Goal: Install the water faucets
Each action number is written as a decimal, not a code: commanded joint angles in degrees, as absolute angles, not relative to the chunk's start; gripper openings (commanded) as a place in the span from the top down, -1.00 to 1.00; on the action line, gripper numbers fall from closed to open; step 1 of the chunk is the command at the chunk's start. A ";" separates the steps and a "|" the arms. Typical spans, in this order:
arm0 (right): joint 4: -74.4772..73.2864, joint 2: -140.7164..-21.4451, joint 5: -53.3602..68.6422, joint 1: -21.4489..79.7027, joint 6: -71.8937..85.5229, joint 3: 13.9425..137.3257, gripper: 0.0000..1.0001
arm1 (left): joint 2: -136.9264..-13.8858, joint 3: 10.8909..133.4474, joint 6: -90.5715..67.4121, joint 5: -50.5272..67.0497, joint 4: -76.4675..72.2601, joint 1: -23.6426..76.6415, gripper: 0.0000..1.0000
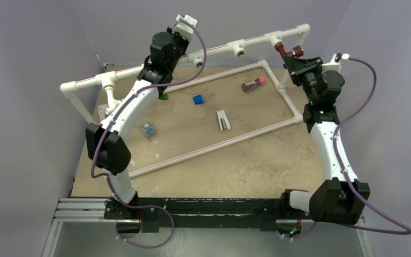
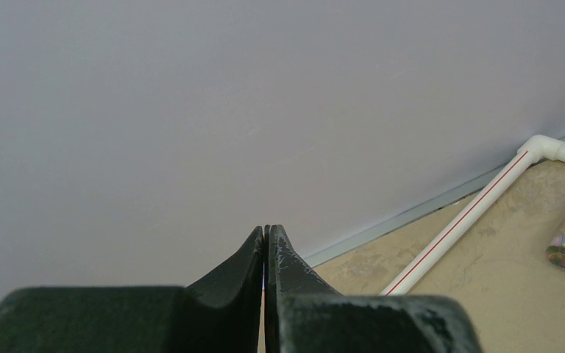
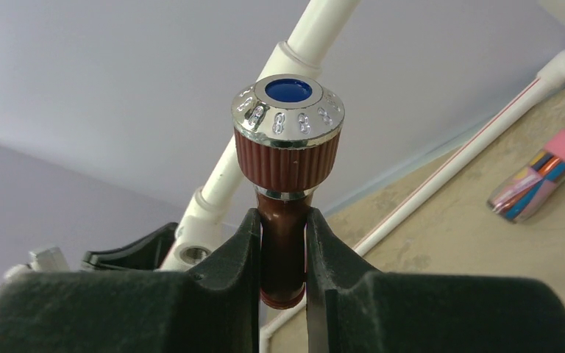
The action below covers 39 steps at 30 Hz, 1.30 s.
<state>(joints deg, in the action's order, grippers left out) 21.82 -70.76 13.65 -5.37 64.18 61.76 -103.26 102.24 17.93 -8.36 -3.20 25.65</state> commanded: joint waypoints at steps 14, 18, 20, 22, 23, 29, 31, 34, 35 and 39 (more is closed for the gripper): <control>28.90 -69.61 14.83 -4.09 26.99 68.60 1.00 | -104.96 98.78 15.55 -1.60 6.81 29.90 1.00; 32.03 -66.61 14.37 -4.09 12.59 64.47 1.00 | -105.11 98.84 15.48 -1.52 6.87 29.94 1.00; 33.38 -65.61 16.18 -3.92 5.03 62.75 1.00 | -105.15 98.88 15.33 -1.41 6.92 29.96 1.00; 33.38 -65.01 16.98 -3.49 -2.95 61.79 1.00 | -105.20 98.87 15.27 -1.32 7.02 29.93 1.00; 33.28 -64.66 17.04 -3.16 -6.63 61.57 1.00 | -105.16 98.88 15.29 -1.24 7.03 29.95 1.00; 32.99 -63.35 16.98 -1.30 -26.45 59.13 1.00 | -105.11 98.87 15.37 -1.24 7.04 30.10 1.00; 32.95 -63.64 16.27 -0.74 -27.19 59.50 1.00 | -105.07 98.79 15.53 -1.23 7.03 30.11 1.00; 34.06 -64.51 16.61 -0.70 -23.21 59.94 1.00 | -105.11 98.79 15.71 -1.34 7.03 30.12 1.00; 34.70 -64.83 16.85 -0.70 -21.01 59.80 1.00 | -105.07 98.77 15.72 -1.39 7.03 30.09 1.00; 35.36 -66.07 18.97 -0.71 -16.50 58.65 1.00 | -104.87 98.62 15.88 -1.49 6.89 30.07 1.00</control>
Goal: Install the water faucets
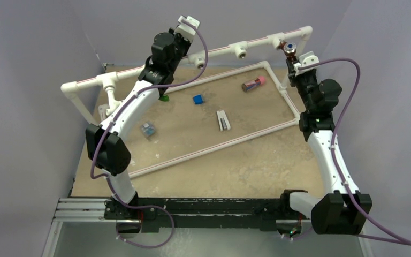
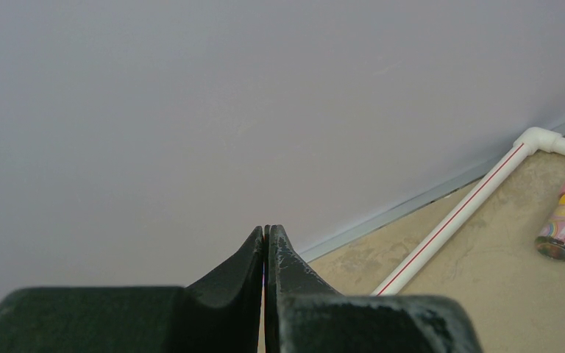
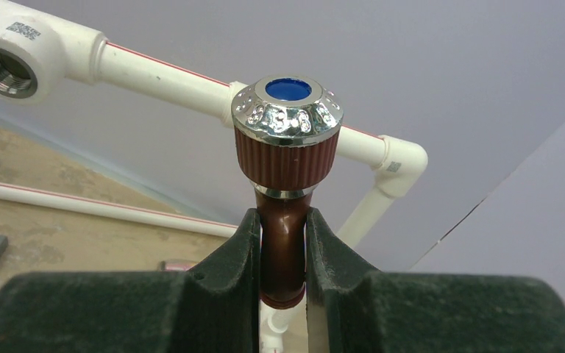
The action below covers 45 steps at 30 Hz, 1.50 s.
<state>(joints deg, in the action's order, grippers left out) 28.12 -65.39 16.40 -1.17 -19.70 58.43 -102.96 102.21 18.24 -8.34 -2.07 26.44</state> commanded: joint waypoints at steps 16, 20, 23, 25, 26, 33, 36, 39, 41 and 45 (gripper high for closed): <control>35.89 -59.94 16.64 -0.44 -32.27 48.34 1.00 | -105.08 98.61 15.91 -1.32 6.76 30.27 1.00; 35.16 -60.33 16.55 -0.44 -33.28 49.66 1.00 | -105.29 98.61 15.93 -1.32 6.76 30.28 1.00; 34.81 -60.94 17.78 -0.44 -33.96 51.17 1.00 | -105.19 98.54 16.05 -1.40 6.78 30.34 1.00; 34.36 -61.63 18.10 -0.44 -34.69 52.22 1.00 | -105.06 98.53 16.16 -1.51 6.80 30.34 1.00; 34.10 -62.00 18.21 -0.44 -35.21 52.74 1.00 | -105.01 98.42 16.15 -1.54 6.74 30.36 1.00; 33.60 -63.48 18.83 -0.44 -37.94 55.62 1.00 | -104.94 98.25 16.31 -1.50 6.58 30.38 1.00; 33.10 -64.35 18.89 -0.44 -38.47 56.41 1.00 | -105.02 98.31 16.33 -1.49 6.58 30.39 1.00; 33.39 -65.01 19.09 -0.48 -38.54 56.68 1.00 | -104.86 98.21 16.59 -1.57 6.46 30.38 1.00; 33.73 -65.39 19.30 -0.44 -38.35 56.76 1.00 | -104.96 98.26 16.55 -1.58 6.41 30.40 1.00; 33.91 -66.40 19.51 -0.44 -38.24 56.60 1.00 | -105.20 98.33 16.61 -1.51 6.48 30.36 1.00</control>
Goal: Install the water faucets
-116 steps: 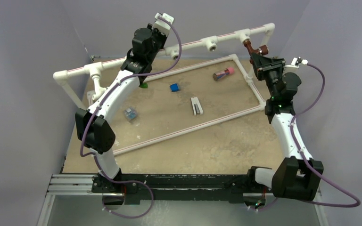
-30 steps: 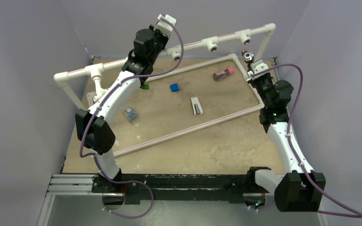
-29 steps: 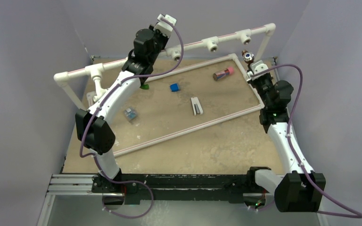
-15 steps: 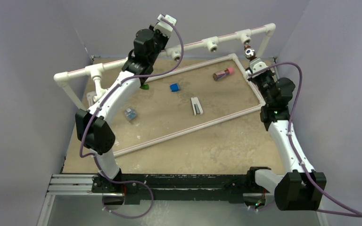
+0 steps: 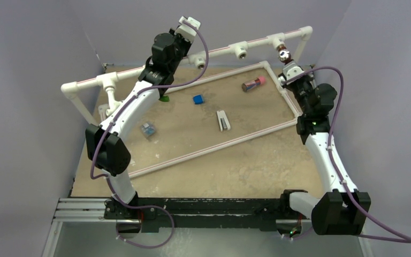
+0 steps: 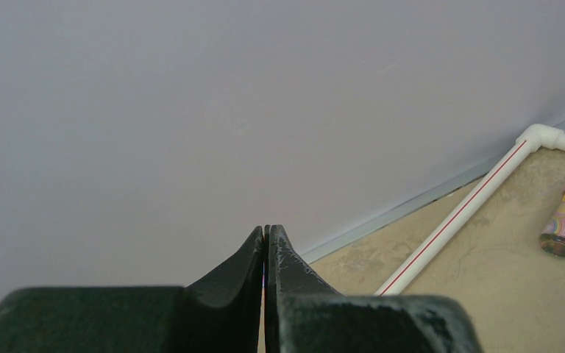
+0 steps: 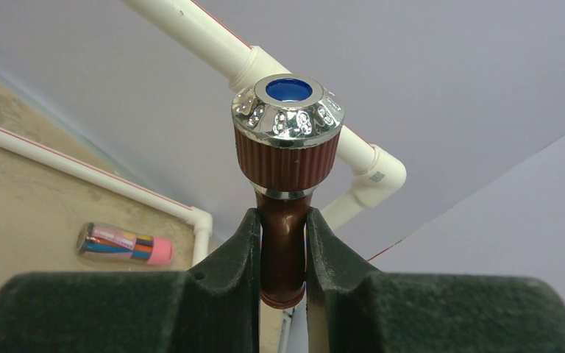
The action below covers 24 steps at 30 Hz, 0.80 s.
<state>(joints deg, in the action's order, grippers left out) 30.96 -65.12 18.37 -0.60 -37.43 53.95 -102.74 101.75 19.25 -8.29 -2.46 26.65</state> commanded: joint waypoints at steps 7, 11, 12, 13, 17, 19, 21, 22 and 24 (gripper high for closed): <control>36.35 -67.73 19.77 -0.44 -37.37 54.72 1.00 | -105.16 98.22 16.85 -1.58 6.55 30.41 1.00; 36.76 -68.00 19.65 -0.44 -37.18 53.96 1.00 | -105.37 98.35 16.96 -1.80 6.59 30.40 1.00; 36.62 -67.90 19.61 -0.44 -37.26 53.66 1.00 | -105.50 98.29 16.96 -1.88 6.48 30.33 1.00; 36.65 -67.69 19.73 -0.44 -37.31 53.17 1.00 | -105.55 98.40 16.96 -2.03 6.49 30.36 1.00; 37.89 -66.87 19.49 -0.44 -37.10 50.87 1.00 | -105.83 98.76 16.65 -2.49 6.75 30.33 1.00; 38.27 -66.56 18.79 -0.44 -36.73 50.14 1.00 | -106.03 98.90 16.55 -2.62 6.99 30.40 1.00; 38.95 -66.24 17.99 -0.44 -36.32 49.42 1.00 | -106.11 99.11 16.44 -2.65 7.11 30.35 1.00; 39.32 -66.12 17.77 -0.44 -36.22 49.15 1.00 | -106.21 99.14 16.42 -2.64 7.12 30.33 1.00; 39.43 -66.14 16.96 -0.44 -36.13 49.33 1.00 | -106.26 99.15 16.42 -2.68 7.12 30.39 1.00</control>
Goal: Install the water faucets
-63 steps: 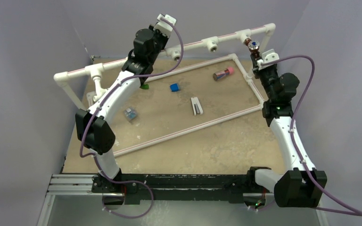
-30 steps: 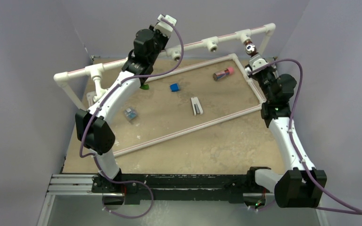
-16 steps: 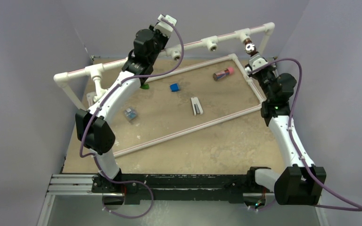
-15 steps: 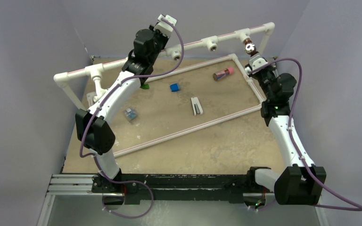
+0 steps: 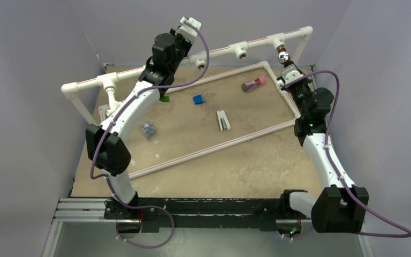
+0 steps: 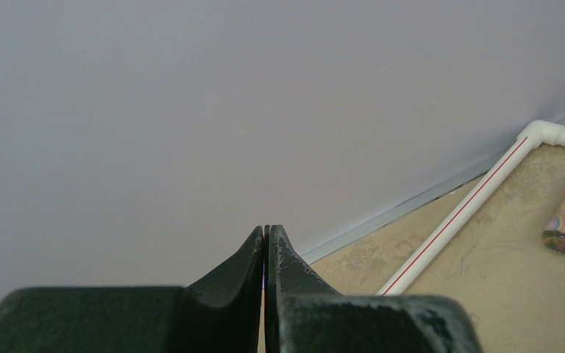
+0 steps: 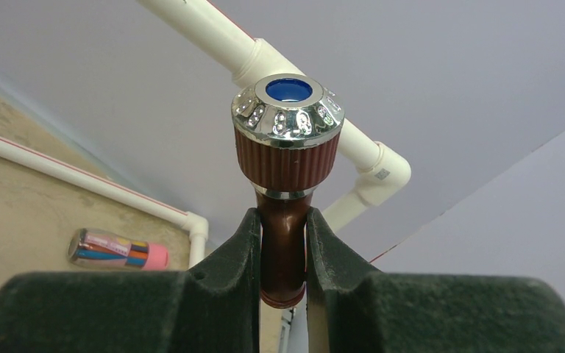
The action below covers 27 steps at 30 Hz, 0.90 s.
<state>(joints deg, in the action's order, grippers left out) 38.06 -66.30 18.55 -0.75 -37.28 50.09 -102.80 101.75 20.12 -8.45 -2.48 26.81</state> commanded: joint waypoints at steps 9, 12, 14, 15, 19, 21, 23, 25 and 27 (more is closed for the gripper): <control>37.67 -68.29 18.10 -0.44 -35.66 53.91 1.00 | -105.93 98.82 16.72 -2.34 6.96 30.34 1.00; 36.71 -69.57 18.26 -0.44 -33.57 56.20 1.00 | -105.73 98.54 16.96 -2.16 6.68 30.34 1.00; 36.42 -70.39 18.04 -0.44 -31.22 57.56 1.00 | -105.72 98.53 16.96 -2.07 6.76 30.41 1.00; 36.48 -70.74 18.01 -0.45 -30.22 57.92 1.00 | -105.65 98.40 16.96 -1.95 6.77 30.33 1.00; 37.11 -71.55 16.99 -0.44 -24.95 58.65 1.00 | -105.41 98.28 16.96 -1.72 6.68 30.39 1.00; 37.60 -71.99 16.07 -0.44 -20.91 58.79 1.00 | -105.31 98.09 17.00 -1.52 6.51 30.48 1.00; 37.90 -72.28 15.43 -0.44 -15.11 58.62 1.00 | -105.22 98.00 17.09 -1.49 6.41 30.46 1.00; 38.73 -72.33 15.67 -0.44 -8.85 57.82 1.00 | -104.97 97.70 17.15 -1.49 6.25 30.50 1.00; 39.92 -72.39 15.23 -0.44 -3.66 56.96 1.00 | -104.74 97.40 17.50 -1.49 5.85 30.59 1.00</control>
